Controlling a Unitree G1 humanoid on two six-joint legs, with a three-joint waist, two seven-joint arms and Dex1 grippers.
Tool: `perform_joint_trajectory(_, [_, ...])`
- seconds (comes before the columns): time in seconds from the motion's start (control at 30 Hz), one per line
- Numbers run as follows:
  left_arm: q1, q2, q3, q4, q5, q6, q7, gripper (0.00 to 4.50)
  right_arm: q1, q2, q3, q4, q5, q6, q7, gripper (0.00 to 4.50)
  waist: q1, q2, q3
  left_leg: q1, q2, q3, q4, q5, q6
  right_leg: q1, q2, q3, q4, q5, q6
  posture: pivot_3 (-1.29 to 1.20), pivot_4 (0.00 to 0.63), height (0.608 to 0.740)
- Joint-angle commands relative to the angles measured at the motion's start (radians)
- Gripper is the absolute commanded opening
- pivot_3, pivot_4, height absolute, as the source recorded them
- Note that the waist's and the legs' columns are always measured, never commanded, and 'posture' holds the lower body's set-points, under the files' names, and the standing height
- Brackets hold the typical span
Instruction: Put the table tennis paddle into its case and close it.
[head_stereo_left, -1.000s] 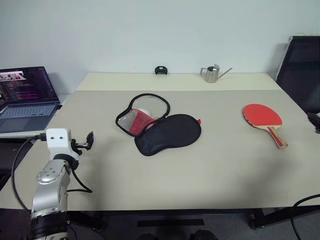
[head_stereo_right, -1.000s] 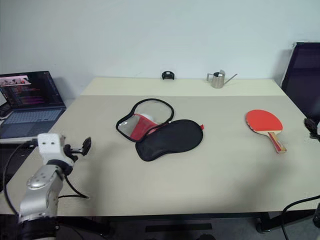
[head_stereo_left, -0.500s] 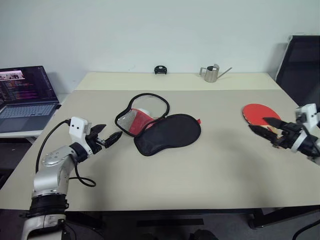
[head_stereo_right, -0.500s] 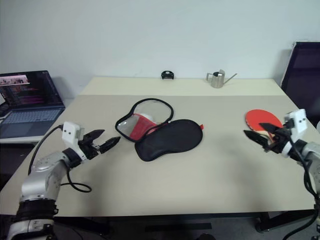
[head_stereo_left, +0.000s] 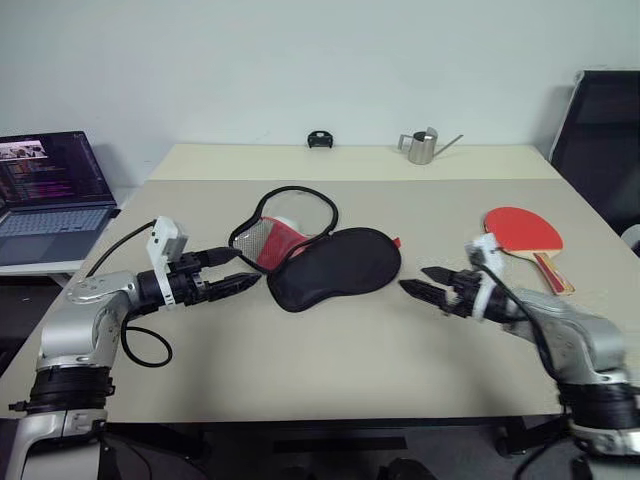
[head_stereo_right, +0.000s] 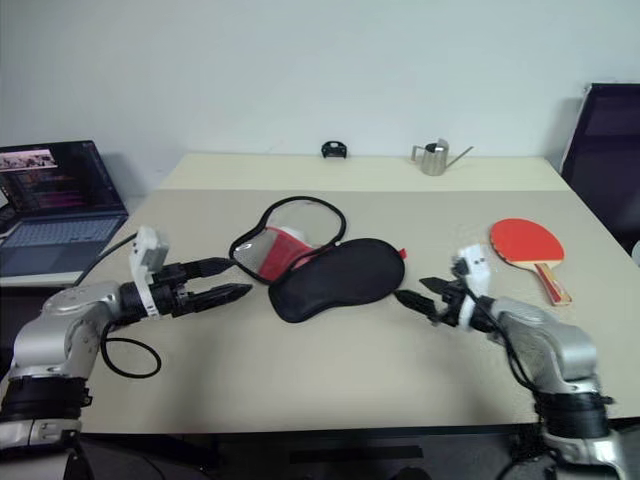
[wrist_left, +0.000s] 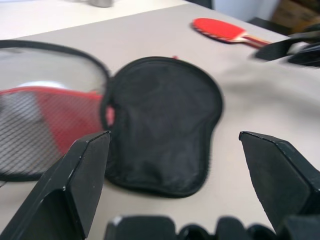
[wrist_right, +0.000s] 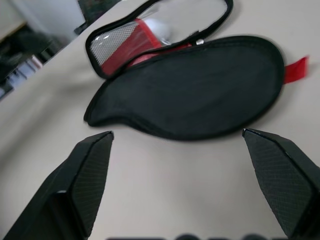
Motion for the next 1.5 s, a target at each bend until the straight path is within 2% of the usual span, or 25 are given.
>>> perform_joint_trajectory(0.03, [-0.042, 0.029, 0.008, 0.006, 0.004, -0.023, -0.014, 4.47, -0.056, 0.038, -0.001, 0.067, -0.057, 0.017, -0.097, 4.50, 0.001, 0.000, 0.000, -0.001, 0.000, 0.000, 0.000, 0.000, 0.000, -0.001, 0.000, 0.000, 0.000, 0.000, 0.000, 0.00, 0.150, 0.740])
perform_joint_trajectory(0.3, [-0.057, 0.018, 0.004, 0.016, 0.008, -0.031, -0.007, 4.47, -0.121, 0.132, 0.037, 0.166, -0.136, 0.001, -0.142, 4.50, -0.002, 0.000, 0.000, -0.012, -0.001, 0.002, 0.000, 0.000, 0.000, -0.013, 0.000, 0.002, 0.003, 0.000, 0.000, 0.00, 0.150, 0.740])
perform_joint_trajectory(0.6, [-0.057, 0.003, 0.003, 0.024, 0.009, -0.042, 0.006, 4.47, -0.183, 0.267, 0.026, 0.177, -0.113, 0.051, -0.140, 4.50, -0.006, 0.000, 0.000, -0.013, 0.000, 0.002, 0.000, 0.000, 0.000, -0.015, 0.001, 0.002, 0.003, 0.000, 0.000, 0.00, 0.150, 0.740])
perform_joint_trajectory(0.87, [-0.052, -0.007, 0.007, 0.021, 0.010, -0.044, 0.013, 4.47, -0.210, 0.330, -0.008, 0.211, -0.119, 0.052, -0.182, 4.50, -0.004, 0.000, 0.000, -0.014, 0.000, 0.002, 0.000, 0.000, 0.000, -0.015, 0.000, 0.001, 0.002, 0.000, 0.000, 0.00, 0.150, 0.740])
perform_joint_trajectory(1.0, [-0.046, -0.013, 0.006, 0.019, 0.011, -0.047, 0.015, 4.50, -0.221, 0.388, -0.088, 0.227, -0.086, 0.078, -0.254, 3.60, -0.004, 0.000, 0.000, -0.014, 0.000, 0.002, 0.000, 0.000, 0.000, -0.016, 0.000, 0.002, 0.002, 0.000, 0.000, 0.00, 0.150, 0.740])
perform_joint_trajectory(1.33, [-0.050, -0.024, -0.008, 0.024, 0.020, -0.057, 0.011, 4.50, -0.284, 0.560, -0.335, 0.266, 0.045, 0.143, -0.487, 0.10, -0.005, 0.000, 0.000, -0.014, 0.000, 0.002, 0.000, 0.000, 0.000, -0.016, 0.000, 0.002, 0.003, 0.000, 0.000, 0.00, 0.150, 0.740])
perform_joint_trajectory(1.5, [-0.040, -0.019, -0.024, 0.001, 0.015, -0.052, -0.012, 4.50, -0.289, 0.548, -0.371, 0.265, 0.102, 0.226, -0.543, 0.04, -0.006, 0.000, 0.000, -0.015, 0.000, 0.002, 0.000, 0.000, 0.000, -0.017, 0.000, 0.002, 0.002, 0.000, 0.000, 0.00, 0.150, 0.740])
